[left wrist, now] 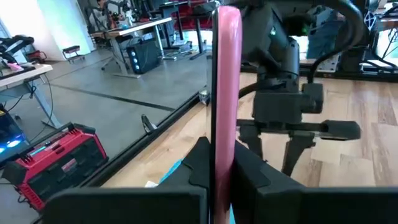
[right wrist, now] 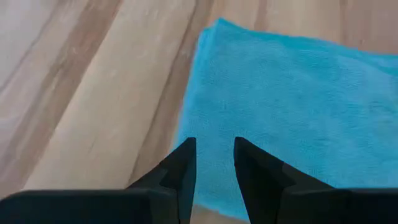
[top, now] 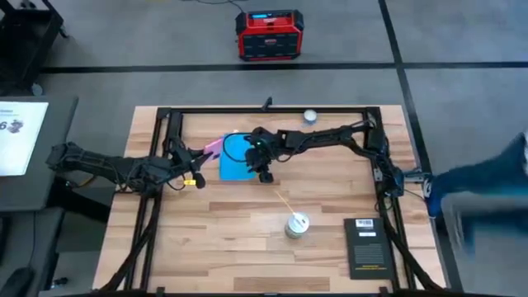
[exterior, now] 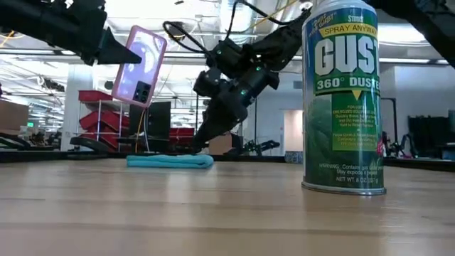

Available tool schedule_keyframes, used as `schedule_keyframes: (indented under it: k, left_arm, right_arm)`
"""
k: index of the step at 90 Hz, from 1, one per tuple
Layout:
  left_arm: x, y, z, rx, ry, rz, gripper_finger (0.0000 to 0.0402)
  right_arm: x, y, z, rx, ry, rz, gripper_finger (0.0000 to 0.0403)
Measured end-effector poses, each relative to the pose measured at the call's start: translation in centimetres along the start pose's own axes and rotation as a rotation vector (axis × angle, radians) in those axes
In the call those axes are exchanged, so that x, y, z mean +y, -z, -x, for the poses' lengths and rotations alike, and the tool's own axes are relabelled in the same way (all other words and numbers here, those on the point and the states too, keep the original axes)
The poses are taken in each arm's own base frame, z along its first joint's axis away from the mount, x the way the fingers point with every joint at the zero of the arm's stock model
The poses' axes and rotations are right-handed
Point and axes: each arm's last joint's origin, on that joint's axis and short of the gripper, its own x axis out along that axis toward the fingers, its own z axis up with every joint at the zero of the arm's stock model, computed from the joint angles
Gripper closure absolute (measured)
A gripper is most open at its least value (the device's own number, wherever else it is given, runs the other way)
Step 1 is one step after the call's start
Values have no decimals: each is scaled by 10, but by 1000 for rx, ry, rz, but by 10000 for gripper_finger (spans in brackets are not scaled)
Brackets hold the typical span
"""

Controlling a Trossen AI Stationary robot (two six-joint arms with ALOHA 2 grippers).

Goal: Apply microfiber cloth
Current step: Wipe the device with a microfiber cloth

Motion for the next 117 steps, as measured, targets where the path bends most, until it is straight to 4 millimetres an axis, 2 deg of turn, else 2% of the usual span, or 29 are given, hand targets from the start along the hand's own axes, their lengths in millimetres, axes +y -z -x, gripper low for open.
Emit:
schedule_keyframes:
  k: [17, 42, 59, 67, 72, 77, 82, 102, 117]
  left_arm:
    - [0, 2, 0, 13, -1, -4, 398]
    - [0, 2, 0, 13, -1, -2, 398]
    - [0, 2, 0, 13, -1, 3, 398]
    - [0, 2, 0, 14, -1, 8, 398]
    - [0, 2, 0, 13, -1, 10, 398]
    - [0, 2, 0, 12, -1, 15, 398]
    - [0, 2, 0, 13, -1, 17, 398]
    - [0, 1, 0, 11, -2, 25, 398]
    - [0, 1, 0, 6, -1, 29, 398]
  right_arm:
    - [2, 1, -1, 14, -9, 5, 300]
    - [2, 22, -26, 66, -29, -36, 258]
    - [1, 24, -30, 67, -22, -38, 240]
    - [1, 24, -30, 76, -2, -38, 264]
    - [0, 24, -30, 79, 9, -38, 303]
    - [-2, 25, -30, 81, 17, -41, 360]
    - [-4, 26, -29, 81, 20, -53, 386]
    - [-3, 25, -28, 81, 17, -87, 400]
    - [19, 9, -22, 80, -7, -61, 401]
